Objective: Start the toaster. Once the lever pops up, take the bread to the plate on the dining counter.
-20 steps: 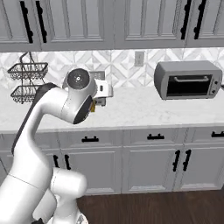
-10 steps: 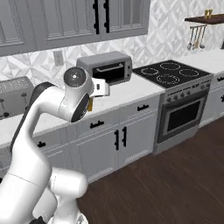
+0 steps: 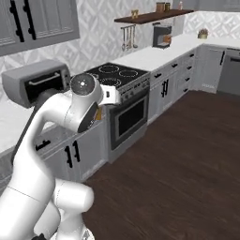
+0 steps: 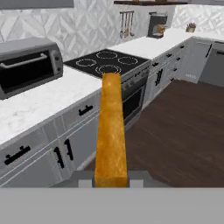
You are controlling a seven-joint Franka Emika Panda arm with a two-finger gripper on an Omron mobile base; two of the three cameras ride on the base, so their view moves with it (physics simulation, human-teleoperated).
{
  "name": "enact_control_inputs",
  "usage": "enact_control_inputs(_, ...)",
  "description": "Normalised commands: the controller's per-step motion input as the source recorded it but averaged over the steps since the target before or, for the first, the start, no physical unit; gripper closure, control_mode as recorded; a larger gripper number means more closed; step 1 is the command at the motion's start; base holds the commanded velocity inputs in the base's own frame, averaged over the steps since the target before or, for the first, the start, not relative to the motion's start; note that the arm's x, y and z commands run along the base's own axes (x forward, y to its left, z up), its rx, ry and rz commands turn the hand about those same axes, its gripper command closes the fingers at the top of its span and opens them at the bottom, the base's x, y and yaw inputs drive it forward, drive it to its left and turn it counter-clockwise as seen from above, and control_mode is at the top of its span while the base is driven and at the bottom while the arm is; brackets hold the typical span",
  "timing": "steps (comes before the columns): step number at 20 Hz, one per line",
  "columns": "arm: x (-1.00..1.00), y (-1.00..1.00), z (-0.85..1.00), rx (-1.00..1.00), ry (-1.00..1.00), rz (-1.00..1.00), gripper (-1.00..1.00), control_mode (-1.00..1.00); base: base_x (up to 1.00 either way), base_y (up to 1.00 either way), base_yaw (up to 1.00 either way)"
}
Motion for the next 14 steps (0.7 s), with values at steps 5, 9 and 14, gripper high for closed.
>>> enact_control_inputs(5,0.0,0.0,0.0,0.0,0.0,0.0,1.0,1.0,0.67,-0.16,-0.53)
enact_control_inputs(9,0.0,0.0,0.0,0.0,0.0,0.0,1.0,1.0,0.91,-0.21,-0.53)
enact_control_inputs(14,0.0,0.0,0.0,0.0,0.0,0.0,1.0,1.0,0.67,-0.16,-0.59)
